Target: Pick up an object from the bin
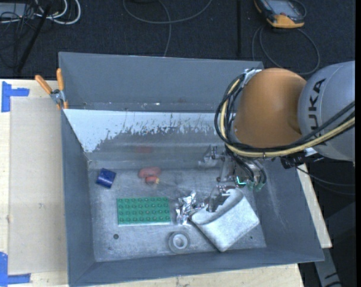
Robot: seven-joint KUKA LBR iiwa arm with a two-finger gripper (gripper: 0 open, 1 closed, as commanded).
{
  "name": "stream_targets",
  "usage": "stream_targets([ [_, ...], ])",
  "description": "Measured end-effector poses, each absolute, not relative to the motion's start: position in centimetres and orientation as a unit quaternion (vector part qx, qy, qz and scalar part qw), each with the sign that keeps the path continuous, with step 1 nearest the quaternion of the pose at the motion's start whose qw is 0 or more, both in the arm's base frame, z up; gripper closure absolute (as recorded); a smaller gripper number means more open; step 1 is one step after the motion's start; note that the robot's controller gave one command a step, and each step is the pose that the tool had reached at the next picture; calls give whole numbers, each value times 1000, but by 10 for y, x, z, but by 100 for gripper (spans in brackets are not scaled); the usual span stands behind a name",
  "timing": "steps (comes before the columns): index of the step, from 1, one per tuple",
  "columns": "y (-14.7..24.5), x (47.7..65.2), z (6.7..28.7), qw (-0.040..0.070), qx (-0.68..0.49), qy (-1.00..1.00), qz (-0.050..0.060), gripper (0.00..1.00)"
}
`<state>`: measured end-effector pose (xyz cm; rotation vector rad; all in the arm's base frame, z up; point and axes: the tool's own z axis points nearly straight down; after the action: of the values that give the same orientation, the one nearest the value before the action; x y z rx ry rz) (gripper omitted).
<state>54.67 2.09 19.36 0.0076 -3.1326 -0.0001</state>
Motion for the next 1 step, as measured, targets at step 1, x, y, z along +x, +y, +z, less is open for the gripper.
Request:
stream_targets([
  [1, 2, 562, 307, -3, 224, -975, 1, 0],
])
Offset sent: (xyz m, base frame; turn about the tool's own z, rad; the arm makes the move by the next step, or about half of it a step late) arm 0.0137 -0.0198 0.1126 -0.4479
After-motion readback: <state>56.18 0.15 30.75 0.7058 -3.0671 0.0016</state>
